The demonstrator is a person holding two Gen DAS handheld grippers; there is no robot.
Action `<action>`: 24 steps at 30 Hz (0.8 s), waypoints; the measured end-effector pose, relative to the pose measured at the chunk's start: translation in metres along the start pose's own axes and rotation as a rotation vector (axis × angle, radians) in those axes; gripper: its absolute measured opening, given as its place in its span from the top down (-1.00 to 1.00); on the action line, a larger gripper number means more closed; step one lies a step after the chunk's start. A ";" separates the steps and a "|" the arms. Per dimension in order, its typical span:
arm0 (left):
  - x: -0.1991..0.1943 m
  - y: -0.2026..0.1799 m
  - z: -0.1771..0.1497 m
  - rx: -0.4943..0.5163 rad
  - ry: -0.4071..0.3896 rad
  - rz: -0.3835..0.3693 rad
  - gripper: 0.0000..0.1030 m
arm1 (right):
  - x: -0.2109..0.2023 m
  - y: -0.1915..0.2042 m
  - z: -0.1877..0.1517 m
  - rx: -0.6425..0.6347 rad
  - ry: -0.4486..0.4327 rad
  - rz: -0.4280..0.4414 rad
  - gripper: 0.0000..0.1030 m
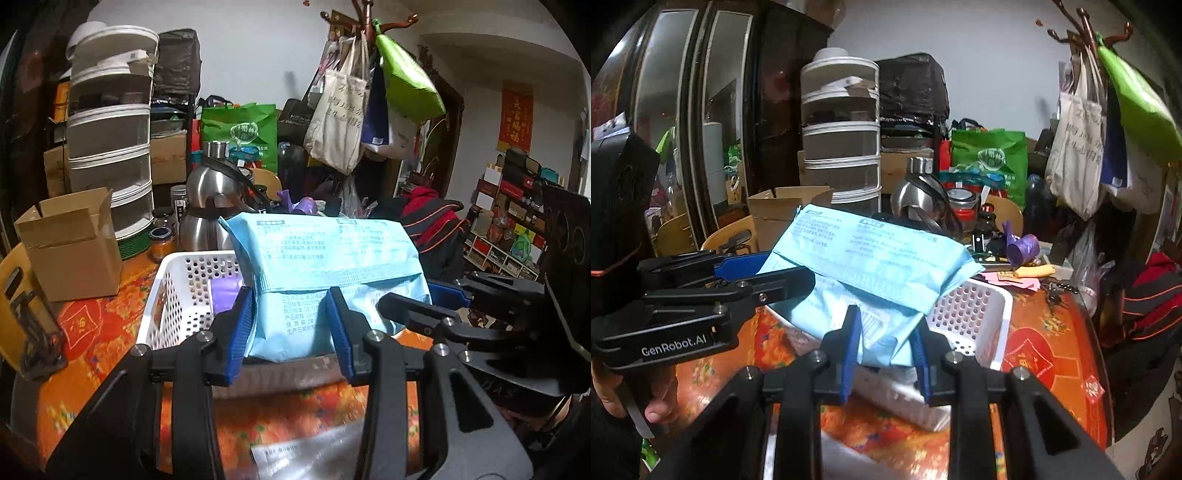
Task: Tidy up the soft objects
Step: 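Lower the blue package into the basket and open both grippers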
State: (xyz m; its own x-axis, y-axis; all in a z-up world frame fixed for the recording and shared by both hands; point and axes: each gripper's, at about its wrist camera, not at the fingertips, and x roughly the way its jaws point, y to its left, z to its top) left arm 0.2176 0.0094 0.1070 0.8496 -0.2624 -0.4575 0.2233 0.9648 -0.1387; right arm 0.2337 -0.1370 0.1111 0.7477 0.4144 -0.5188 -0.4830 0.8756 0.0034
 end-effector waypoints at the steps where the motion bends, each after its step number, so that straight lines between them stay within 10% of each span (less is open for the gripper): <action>1: 0.008 0.002 0.005 -0.003 0.010 0.003 0.27 | 0.010 -0.005 0.002 0.005 0.007 0.007 0.51; 19: 0.135 0.062 0.002 -0.142 0.205 0.052 0.25 | 0.107 -0.029 -0.009 0.057 0.146 0.015 0.50; 24: 0.150 0.048 -0.003 -0.072 0.220 0.128 0.00 | 0.103 -0.038 -0.014 0.031 0.162 -0.135 -0.06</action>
State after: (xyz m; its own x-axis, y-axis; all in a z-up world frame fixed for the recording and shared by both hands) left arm 0.3546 0.0162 0.0289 0.7425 -0.1431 -0.6543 0.0795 0.9888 -0.1260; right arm 0.3225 -0.1308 0.0455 0.7202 0.2499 -0.6472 -0.3674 0.9287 -0.0503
